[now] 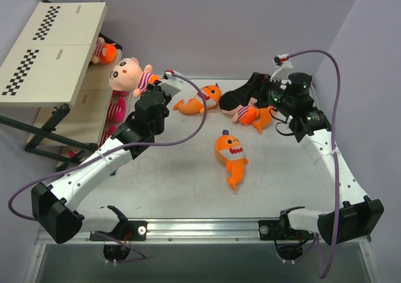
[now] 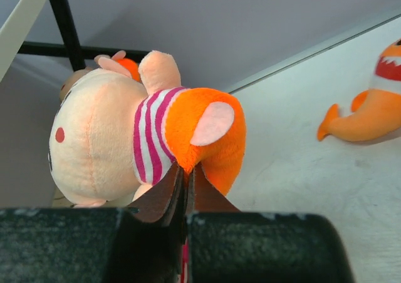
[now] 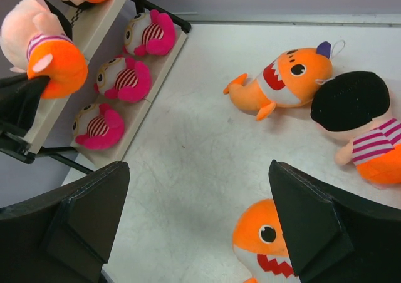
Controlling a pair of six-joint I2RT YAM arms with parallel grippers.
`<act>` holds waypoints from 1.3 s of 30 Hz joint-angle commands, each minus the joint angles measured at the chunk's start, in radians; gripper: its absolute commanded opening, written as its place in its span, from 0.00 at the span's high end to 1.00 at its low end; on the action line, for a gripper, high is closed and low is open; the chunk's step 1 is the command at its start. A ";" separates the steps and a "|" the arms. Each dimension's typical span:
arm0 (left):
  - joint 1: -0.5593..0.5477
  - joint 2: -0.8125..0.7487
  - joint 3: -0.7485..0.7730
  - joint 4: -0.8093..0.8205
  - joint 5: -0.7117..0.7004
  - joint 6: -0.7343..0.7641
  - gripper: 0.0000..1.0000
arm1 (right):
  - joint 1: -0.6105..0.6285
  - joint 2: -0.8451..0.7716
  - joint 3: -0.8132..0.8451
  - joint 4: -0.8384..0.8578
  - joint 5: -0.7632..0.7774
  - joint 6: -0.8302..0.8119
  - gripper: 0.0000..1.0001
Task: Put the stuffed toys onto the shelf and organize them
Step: Place the stuffed toy onto shelf
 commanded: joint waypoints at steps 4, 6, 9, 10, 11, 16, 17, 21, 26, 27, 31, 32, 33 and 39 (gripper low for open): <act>0.158 0.033 0.099 -0.094 0.009 0.024 0.98 | 0.000 -0.038 -0.021 -0.034 -0.001 -0.043 0.01; 0.202 0.050 0.128 -0.127 0.039 0.009 0.98 | -0.004 -0.040 -0.020 -0.048 -0.003 -0.054 0.00; 0.279 0.073 0.170 -0.186 0.068 -0.016 0.97 | -0.004 -0.044 -0.023 -0.054 -0.006 -0.057 0.01; 0.311 0.078 0.170 -0.181 0.089 -0.016 0.97 | -0.004 -0.047 -0.026 -0.052 -0.008 -0.057 0.01; 0.328 0.082 0.168 -0.175 0.101 -0.020 0.98 | -0.004 -0.047 -0.034 -0.046 -0.015 -0.055 0.01; 0.429 0.119 0.194 -0.189 0.192 -0.039 0.98 | -0.004 -0.060 -0.075 -0.014 -0.049 -0.041 0.01; 0.457 0.135 0.199 -0.192 0.200 -0.031 0.97 | -0.005 -0.063 -0.083 0.000 -0.054 -0.040 0.01; 0.513 0.165 0.240 -0.212 0.229 -0.031 0.97 | -0.005 -0.090 -0.141 0.034 -0.081 -0.029 0.01; 0.547 0.213 0.271 -0.194 0.260 -0.005 0.97 | -0.004 -0.115 -0.187 0.078 -0.087 -0.021 0.01; 0.556 0.219 0.270 -0.184 0.264 0.004 0.97 | -0.004 -0.121 -0.193 0.081 -0.087 -0.020 0.01; 0.576 0.251 0.265 -0.155 0.276 0.038 0.97 | -0.002 -0.141 -0.219 0.095 -0.090 -0.018 0.01; 0.578 0.262 0.268 -0.155 0.276 0.045 0.97 | -0.004 -0.145 -0.221 0.095 -0.089 -0.018 0.01; 0.583 0.270 0.273 -0.157 0.276 0.048 0.97 | -0.004 -0.147 -0.224 0.092 -0.089 -0.020 0.01; 0.589 0.302 0.285 -0.142 0.247 0.068 0.93 | -0.004 -0.159 -0.248 0.103 -0.087 -0.021 0.01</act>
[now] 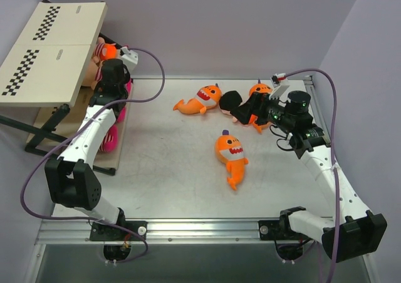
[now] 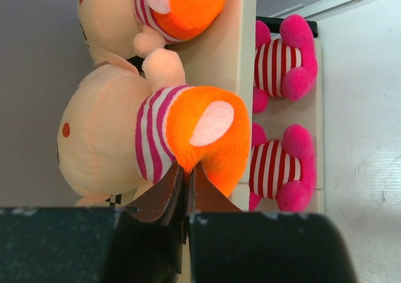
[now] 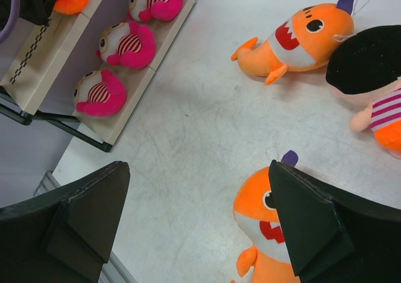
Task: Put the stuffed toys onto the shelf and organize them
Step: Place the stuffed toy onto shelf
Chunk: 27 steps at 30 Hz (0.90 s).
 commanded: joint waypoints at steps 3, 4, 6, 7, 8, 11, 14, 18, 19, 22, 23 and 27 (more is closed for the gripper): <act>0.009 0.033 0.061 0.061 -0.047 0.043 0.93 | -0.002 -0.032 -0.027 0.058 -0.023 -0.001 0.01; 0.011 0.038 0.066 0.061 -0.056 0.047 0.93 | 0.000 -0.035 -0.030 0.058 -0.023 -0.002 0.01; 0.014 0.041 0.072 0.056 -0.056 0.052 0.93 | 0.003 -0.038 -0.036 0.059 -0.021 -0.004 0.01; 0.015 0.044 0.075 0.055 -0.058 0.053 0.93 | 0.003 -0.041 -0.040 0.062 -0.020 -0.005 0.01; 0.017 0.046 0.077 0.053 -0.061 0.052 0.93 | 0.004 -0.043 -0.041 0.064 -0.018 -0.007 0.01; 0.028 0.050 0.086 0.052 -0.075 0.053 0.93 | 0.007 -0.046 -0.043 0.062 -0.012 -0.013 0.01; 0.043 0.058 0.091 0.047 -0.064 0.047 0.92 | 0.012 -0.049 -0.044 0.058 -0.008 -0.018 0.00; 0.052 0.075 0.106 0.033 -0.059 0.047 0.88 | 0.015 -0.050 -0.044 0.053 -0.001 -0.024 0.01; 0.054 0.078 0.107 0.032 -0.052 0.046 0.87 | 0.016 -0.052 -0.046 0.053 -0.001 -0.024 0.01; 0.055 0.082 0.118 0.024 -0.038 0.038 0.85 | 0.016 -0.050 -0.047 0.055 0.002 -0.024 0.01; 0.057 0.086 0.123 0.018 -0.033 0.029 0.84 | 0.016 -0.052 -0.047 0.053 0.002 -0.024 0.00; 0.060 0.093 0.141 -0.005 -0.036 0.018 0.80 | 0.018 -0.049 -0.047 0.055 0.002 -0.022 0.01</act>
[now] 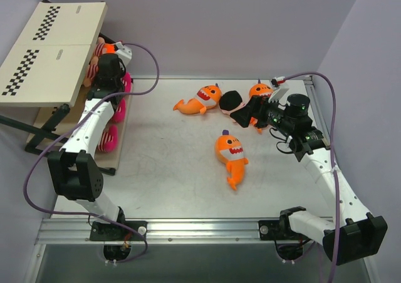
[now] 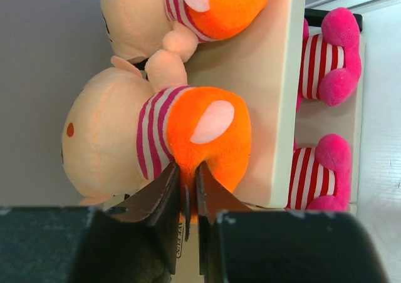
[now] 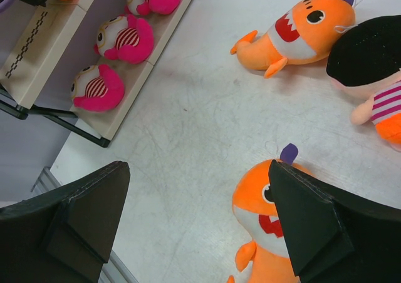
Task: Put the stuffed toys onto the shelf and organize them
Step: Place the stuffed toy onto shelf
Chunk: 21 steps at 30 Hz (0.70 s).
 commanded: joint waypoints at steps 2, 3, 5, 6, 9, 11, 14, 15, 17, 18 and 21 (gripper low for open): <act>0.010 0.009 0.059 -0.011 0.004 -0.020 0.76 | 0.009 -0.022 -0.004 0.042 0.000 -0.017 0.01; 0.008 0.009 0.059 -0.011 0.004 -0.021 0.74 | 0.009 -0.024 -0.006 0.042 0.001 -0.018 0.00; 0.008 0.004 0.060 -0.016 0.004 -0.021 0.68 | 0.009 -0.024 -0.006 0.042 0.001 -0.018 0.01; 0.008 0.001 0.060 -0.020 0.007 -0.023 0.67 | 0.009 -0.024 -0.006 0.044 0.001 -0.017 0.01; 0.008 -0.010 0.063 -0.019 0.004 -0.023 0.65 | 0.009 -0.024 -0.009 0.042 0.002 -0.017 0.00; 0.008 -0.013 0.070 -0.025 0.001 -0.021 0.61 | 0.009 -0.025 -0.011 0.045 0.002 -0.018 0.01; 0.008 -0.018 0.073 -0.027 -0.004 -0.021 0.58 | 0.009 -0.025 -0.012 0.045 0.001 -0.017 0.01; 0.008 -0.019 0.071 -0.027 -0.004 -0.020 0.54 | 0.011 -0.028 -0.012 0.047 0.001 -0.017 0.01; 0.008 -0.024 0.074 -0.027 -0.005 -0.023 0.49 | 0.009 -0.028 -0.017 0.047 -0.001 -0.014 0.01; 0.008 -0.025 0.074 -0.025 -0.005 -0.023 0.45 | 0.009 -0.030 -0.020 0.050 -0.001 -0.015 0.01; 0.008 -0.033 0.070 -0.017 -0.009 -0.023 0.37 | 0.009 -0.033 -0.024 0.051 -0.001 -0.014 0.01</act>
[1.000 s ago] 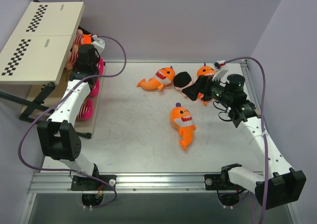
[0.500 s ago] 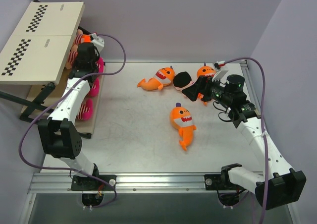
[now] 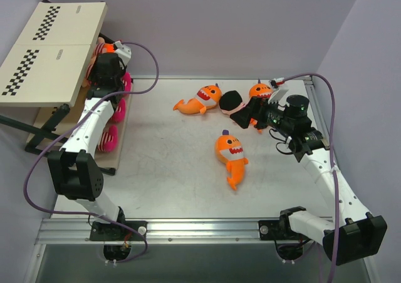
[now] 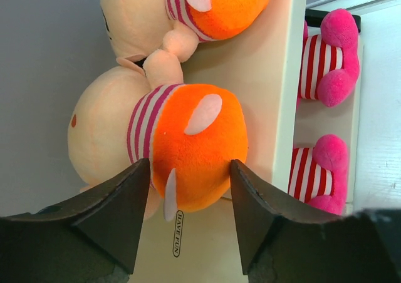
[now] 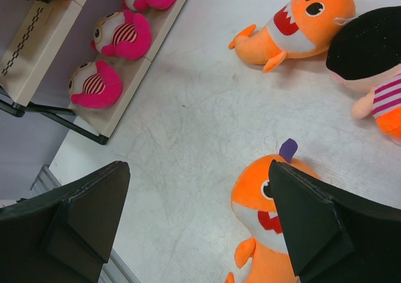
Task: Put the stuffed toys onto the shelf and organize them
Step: Place the stuffed toy onto shelf
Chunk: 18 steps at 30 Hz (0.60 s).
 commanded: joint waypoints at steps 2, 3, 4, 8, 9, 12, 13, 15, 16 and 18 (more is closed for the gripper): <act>0.008 -0.046 0.044 0.009 -0.008 -0.003 0.33 | 0.007 -0.035 -0.012 0.054 -0.001 -0.013 0.01; 0.008 -0.047 0.041 0.013 -0.007 -0.001 0.32 | 0.007 -0.033 -0.013 0.055 -0.001 -0.013 0.01; 0.008 -0.050 0.040 0.015 -0.007 -0.003 0.29 | 0.007 -0.035 -0.015 0.055 -0.003 -0.013 0.01; 0.003 -0.056 0.034 0.024 -0.004 -0.004 0.23 | 0.007 -0.035 -0.018 0.057 -0.006 -0.010 0.01; 0.002 -0.061 0.031 0.027 -0.004 -0.001 0.22 | 0.007 -0.035 -0.020 0.058 -0.006 -0.010 0.01; -0.005 -0.068 0.021 0.039 0.004 0.005 0.17 | 0.007 -0.035 -0.026 0.063 -0.008 -0.008 0.01; -0.008 -0.072 0.020 0.045 0.006 0.014 0.16 | 0.007 -0.038 -0.026 0.061 -0.008 -0.008 0.01; -0.011 -0.076 0.009 0.056 0.006 0.026 0.13 | 0.009 -0.038 -0.027 0.063 -0.009 -0.007 0.01; -0.017 -0.078 0.008 0.059 0.004 0.032 0.12 | 0.007 -0.038 -0.029 0.064 -0.009 -0.007 0.01; -0.021 -0.082 -0.003 0.068 0.001 0.048 0.12 | 0.007 -0.038 -0.030 0.066 -0.011 -0.004 0.01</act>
